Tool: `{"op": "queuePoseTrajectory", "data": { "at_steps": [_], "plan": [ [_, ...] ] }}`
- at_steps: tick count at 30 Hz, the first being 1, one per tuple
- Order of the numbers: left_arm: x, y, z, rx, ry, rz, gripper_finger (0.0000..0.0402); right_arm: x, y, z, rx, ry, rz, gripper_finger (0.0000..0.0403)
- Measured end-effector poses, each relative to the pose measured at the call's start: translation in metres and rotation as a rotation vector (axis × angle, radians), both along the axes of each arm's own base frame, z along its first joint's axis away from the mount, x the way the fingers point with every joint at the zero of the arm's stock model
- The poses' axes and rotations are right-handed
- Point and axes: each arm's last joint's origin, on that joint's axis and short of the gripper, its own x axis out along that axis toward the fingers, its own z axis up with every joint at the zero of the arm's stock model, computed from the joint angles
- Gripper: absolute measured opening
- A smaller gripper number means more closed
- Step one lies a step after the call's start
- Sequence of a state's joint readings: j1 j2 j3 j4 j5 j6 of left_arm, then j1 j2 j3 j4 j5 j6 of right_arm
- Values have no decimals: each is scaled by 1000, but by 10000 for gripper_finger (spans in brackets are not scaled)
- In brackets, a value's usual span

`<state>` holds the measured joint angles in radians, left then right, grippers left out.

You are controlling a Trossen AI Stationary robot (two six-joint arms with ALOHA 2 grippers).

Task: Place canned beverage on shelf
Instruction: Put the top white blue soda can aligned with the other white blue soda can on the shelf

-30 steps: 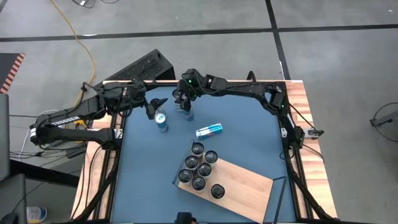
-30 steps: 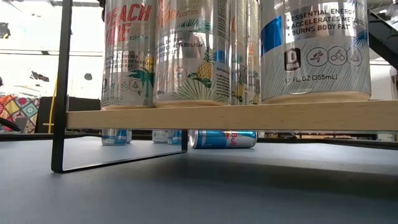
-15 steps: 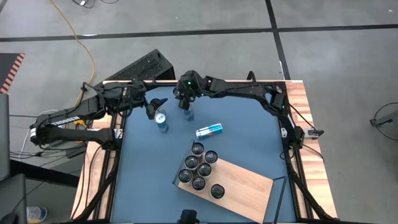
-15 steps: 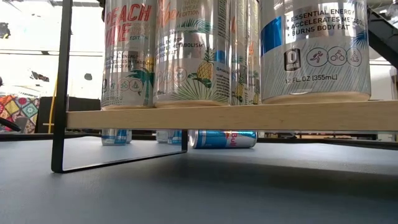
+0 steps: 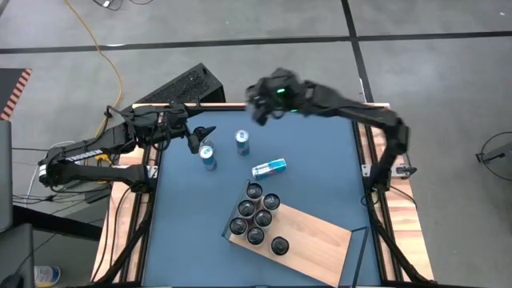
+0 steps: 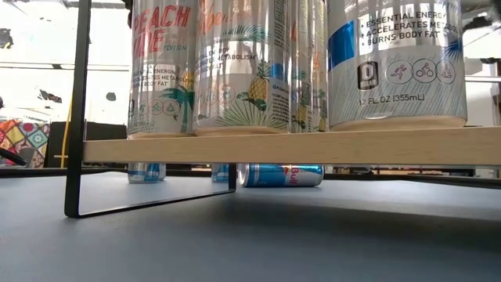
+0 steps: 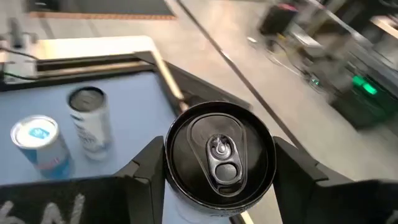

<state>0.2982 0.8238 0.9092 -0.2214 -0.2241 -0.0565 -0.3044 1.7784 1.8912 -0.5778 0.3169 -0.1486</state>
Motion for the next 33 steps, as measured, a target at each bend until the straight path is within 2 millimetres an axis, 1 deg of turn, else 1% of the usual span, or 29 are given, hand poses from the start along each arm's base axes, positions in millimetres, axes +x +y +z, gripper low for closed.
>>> {"op": "queuePoseTrajectory", "data": {
  "at_steps": [4, 7, 9, 12, 15, 16, 18, 21, 23, 27, 29, 33],
  "plan": [
    [0, 0, 0, -14, -8, 2, 348, -63, 28, 41, 25, 20, -102, 201],
    [0, 0, 0, -16, -9, 2, 348, -106, 57, 60, 72, 25, -165, 201],
    [0, 0, 0, -18, -11, 3, 348, -130, 77, 65, 111, 33, -204, 201],
    [0, 0, 0, -30, -19, 5, 348, -163, 110, 67, 168, 32, -254, 201],
    [0, 0, 0, -32, -22, 5, 348, -188, 139, 64, 201, 18, -287, 201],
    [0, 0, 0, -34, -23, 5, 348, -193, 149, 61, 208, 9, -291, 201],
    [0, 0, 0, -38, -26, 6, 348, -196, 168, 53, 225, -20, -283, 201],
    [0, 0, 0, -41, -27, 6, 348, -191, 198, 36, 255, -38, -224, 204],
    [0, 0, 0, -51, -33, 8, 348, -186, 217, 20, 270, -30, -213, 206],
    [0, 0, 0, -52, -33, 8, 348, -177, 252, -16, 236, 1, -214, 208],
    [0, 0, 0, -52, -33, 8, 348, -171, 268, -31, 236, 9, -219, 208],
    [0, 0, 0, -53, -33, 8, 348, -166, 295, -53, 275, -33, -249, 209]
  ]
}}
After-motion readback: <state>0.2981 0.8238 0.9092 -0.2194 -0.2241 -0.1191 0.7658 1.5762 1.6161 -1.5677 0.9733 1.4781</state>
